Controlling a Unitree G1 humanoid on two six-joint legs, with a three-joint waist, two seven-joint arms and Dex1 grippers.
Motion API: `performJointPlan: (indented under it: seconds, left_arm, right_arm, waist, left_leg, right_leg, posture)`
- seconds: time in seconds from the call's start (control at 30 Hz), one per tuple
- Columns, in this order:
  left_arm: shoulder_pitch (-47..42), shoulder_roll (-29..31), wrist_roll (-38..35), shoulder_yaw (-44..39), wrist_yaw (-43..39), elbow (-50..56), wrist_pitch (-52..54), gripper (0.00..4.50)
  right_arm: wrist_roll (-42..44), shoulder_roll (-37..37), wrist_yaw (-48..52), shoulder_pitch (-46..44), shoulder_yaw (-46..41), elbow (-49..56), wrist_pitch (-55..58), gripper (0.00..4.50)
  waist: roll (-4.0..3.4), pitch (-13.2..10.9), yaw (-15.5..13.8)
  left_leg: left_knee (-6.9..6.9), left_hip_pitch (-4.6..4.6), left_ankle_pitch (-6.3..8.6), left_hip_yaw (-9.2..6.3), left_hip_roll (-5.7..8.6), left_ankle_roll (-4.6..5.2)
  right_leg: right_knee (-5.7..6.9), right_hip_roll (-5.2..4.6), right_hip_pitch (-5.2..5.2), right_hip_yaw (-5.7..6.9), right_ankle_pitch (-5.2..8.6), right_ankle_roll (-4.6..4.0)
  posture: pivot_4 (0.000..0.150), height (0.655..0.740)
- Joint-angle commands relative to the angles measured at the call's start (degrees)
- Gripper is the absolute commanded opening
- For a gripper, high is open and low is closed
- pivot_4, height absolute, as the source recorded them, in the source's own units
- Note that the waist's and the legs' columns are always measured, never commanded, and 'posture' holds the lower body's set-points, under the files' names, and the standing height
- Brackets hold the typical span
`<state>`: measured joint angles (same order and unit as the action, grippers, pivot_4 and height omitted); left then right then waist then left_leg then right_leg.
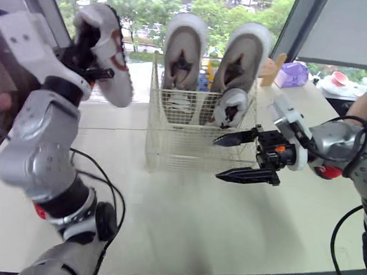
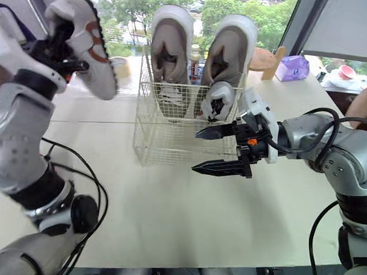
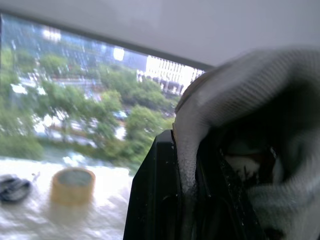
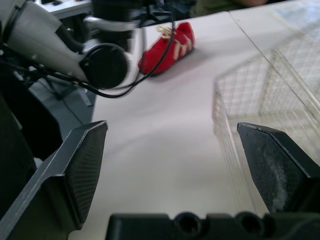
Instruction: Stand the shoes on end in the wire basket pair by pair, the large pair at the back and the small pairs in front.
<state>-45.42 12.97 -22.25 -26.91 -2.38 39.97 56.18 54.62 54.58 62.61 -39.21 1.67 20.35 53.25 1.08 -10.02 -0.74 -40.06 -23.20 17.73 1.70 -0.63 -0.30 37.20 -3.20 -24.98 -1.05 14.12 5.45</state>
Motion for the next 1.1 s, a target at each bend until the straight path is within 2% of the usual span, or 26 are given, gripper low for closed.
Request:
performJointPlan:
  seconds: [0.03,0.17,0.27,0.4,0.47,0.6,0.7,0.83,0.93,1.1]
  left_arm:
    - [0.41,0.00,2.53,6.67,1.03,3.42,-7.76,0.04]
    - [4.30,-2.06,4.11,12.46,-0.57,0.32,-17.69,0.04]
    - [8.13,-7.30,5.69,17.85,-1.46,-5.69,-27.53,0.04]
    - [10.19,-10.79,9.12,23.90,-3.90,-12.80,-39.55,0.04]
    - [11.40,-11.07,12.50,27.21,-4.84,-15.83,-46.03,0.04]
    - [13.80,-12.32,20.79,30.70,-1.56,-23.83,-61.11,0.04]
    - [14.61,-14.50,21.34,32.81,-1.97,-30.23,-66.44,0.04]
    - [16.69,-16.85,22.07,33.04,-0.38,-34.75,-69.19,0.04]
    - [17.04,-17.27,19.29,31.57,-0.52,-37.51,-63.10,0.04]
    - [20.76,-16.03,15.67,31.89,-3.08,-28.55,-54.97,0.04]
  right_arm:
    - [-2.61,-1.40,2.80,-3.62,1.45,-2.20,-1.54,4.50]
    - [-4.75,-2.20,4.55,-5.96,2.67,-4.29,-1.58,4.50]
    - [-5.31,-1.93,4.97,-6.33,2.44,-4.31,-0.89,4.50]
    - [-4.61,-0.07,4.36,-5.39,0.13,-3.90,1.00,4.50]
    - [-4.31,0.51,3.84,-4.52,-0.90,-3.12,1.75,4.50]
    - [-2.84,1.07,2.01,-3.50,-3.08,-1.09,4.08,4.50]
    - [-2.31,1.72,1.13,-3.11,-4.32,-0.27,5.38,4.50]
    - [-1.86,2.48,0.79,-2.41,-5.87,0.05,6.33,4.50]
    - [-2.14,1.77,-0.10,-2.42,-5.32,0.39,6.31,4.50]
    - [-2.86,1.65,0.14,-2.28,-5.24,-0.46,5.45,4.50]
  waist:
    - [-0.01,0.00,-0.06]
    - [-0.03,0.02,-0.09]
    - [-0.02,0.02,-0.16]
    - [-0.02,0.02,-0.11]
    - [-0.02,0.02,-0.09]
    - [-0.04,0.03,-0.07]
    - [-0.04,0.03,-0.15]
    - [-0.05,0.04,-0.33]
    - [-0.05,0.04,-0.17]
    - [-0.09,0.06,-0.03]
  left_leg:
    - [0.00,-0.01,0.00,-0.03,-0.01,0.00]
    - [-0.01,0.20,0.03,-0.06,0.04,0.07]
    - [-0.02,0.20,0.05,-0.05,0.05,0.11]
    - [-0.04,0.18,0.07,-0.06,0.06,0.14]
    - [-0.03,0.17,0.07,-0.06,0.06,0.15]
    - [-0.03,0.20,0.10,-0.02,0.05,0.19]
    - [-0.03,0.22,0.10,-0.01,0.04,0.20]
    - [-0.04,0.22,0.11,0.00,0.07,0.24]
    - [-0.04,0.22,0.10,0.00,0.08,0.27]
    - [-0.03,0.24,0.11,-0.02,0.05,0.28]
  right_leg:
    - [0.00,0.01,0.01,0.02,-0.01,-0.01]
    - [-0.07,0.11,0.29,0.05,-0.01,-0.04]
    - [-0.14,0.06,0.33,0.06,-0.01,-0.04]
    - [-0.15,0.06,0.33,0.07,-0.01,-0.03]
    - [-0.16,0.07,0.33,0.09,-0.01,-0.03]
    - [-0.17,0.07,0.33,0.08,-0.01,-0.03]
    - [-0.14,0.08,0.33,0.09,-0.01,-0.03]
    - [-0.17,0.03,0.36,0.11,-0.01,-0.03]
    - [-0.17,0.03,0.36,0.12,-0.01,-0.03]
    - [-0.16,0.08,0.37,0.14,-0.01,-0.03]
  posture:
    - [0.150,0.7400]
    - [0.150,0.7400]
    - [0.150,0.7400]
    - [0.150,0.7400]
    - [0.150,0.7400]
    - [0.150,0.7400]
    - [0.150,0.7400]
    - [0.150,0.7400]
    - [0.150,0.7400]
    - [0.150,0.7400]
